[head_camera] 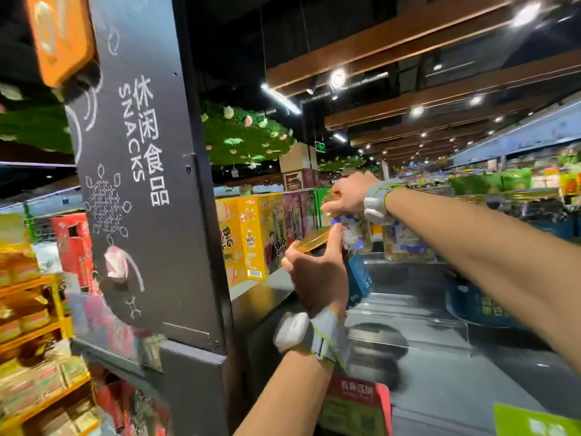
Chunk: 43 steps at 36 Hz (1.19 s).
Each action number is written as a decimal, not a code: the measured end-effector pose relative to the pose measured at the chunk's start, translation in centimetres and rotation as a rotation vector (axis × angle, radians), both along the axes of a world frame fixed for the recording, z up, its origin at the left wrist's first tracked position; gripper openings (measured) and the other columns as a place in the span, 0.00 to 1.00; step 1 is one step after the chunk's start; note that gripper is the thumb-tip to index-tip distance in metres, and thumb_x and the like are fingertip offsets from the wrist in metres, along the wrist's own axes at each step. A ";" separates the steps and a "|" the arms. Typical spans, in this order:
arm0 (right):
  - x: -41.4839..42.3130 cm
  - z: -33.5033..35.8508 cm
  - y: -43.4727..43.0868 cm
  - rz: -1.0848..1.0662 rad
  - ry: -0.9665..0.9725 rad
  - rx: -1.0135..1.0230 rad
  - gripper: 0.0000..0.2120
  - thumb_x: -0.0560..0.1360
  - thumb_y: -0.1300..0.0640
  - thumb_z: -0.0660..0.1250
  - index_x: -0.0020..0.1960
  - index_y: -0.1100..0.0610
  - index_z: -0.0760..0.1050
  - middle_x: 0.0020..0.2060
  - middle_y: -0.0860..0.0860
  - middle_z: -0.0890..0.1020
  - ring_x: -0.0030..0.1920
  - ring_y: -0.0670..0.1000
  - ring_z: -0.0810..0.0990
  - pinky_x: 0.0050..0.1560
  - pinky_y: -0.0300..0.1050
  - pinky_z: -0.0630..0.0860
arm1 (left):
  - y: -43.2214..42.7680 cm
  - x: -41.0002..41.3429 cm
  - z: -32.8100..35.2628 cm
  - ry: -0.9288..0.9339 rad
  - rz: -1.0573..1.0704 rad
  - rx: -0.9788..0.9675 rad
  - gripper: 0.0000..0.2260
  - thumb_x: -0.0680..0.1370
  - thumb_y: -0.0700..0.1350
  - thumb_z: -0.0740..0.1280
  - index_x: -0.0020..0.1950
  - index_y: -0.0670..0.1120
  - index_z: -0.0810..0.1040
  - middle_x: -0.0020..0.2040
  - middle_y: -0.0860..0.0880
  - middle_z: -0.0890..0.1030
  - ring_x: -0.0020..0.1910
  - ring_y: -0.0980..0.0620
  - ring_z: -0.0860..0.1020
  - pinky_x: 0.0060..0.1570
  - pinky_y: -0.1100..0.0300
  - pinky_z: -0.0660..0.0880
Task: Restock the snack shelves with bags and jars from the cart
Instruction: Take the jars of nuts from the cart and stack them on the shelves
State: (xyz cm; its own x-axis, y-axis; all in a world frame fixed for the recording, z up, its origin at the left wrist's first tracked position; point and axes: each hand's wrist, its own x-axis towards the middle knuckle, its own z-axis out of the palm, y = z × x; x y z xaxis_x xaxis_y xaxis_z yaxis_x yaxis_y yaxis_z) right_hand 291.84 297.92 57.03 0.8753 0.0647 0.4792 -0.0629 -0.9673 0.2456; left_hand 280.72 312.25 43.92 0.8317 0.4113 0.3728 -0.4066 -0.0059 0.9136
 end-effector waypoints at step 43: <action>-12.9 2.3 3.3 0.409 0.491 0.440 0.26 0.79 0.36 0.56 0.52 0.57 0.80 0.47 0.52 0.84 0.39 0.44 0.84 0.49 0.49 0.83 | 0.4 0.1 2.4 0.026 -0.885 -0.287 0.51 0.60 0.77 0.73 0.71 0.45 0.69 0.62 0.36 0.80 0.56 0.35 0.83 0.55 0.31 0.77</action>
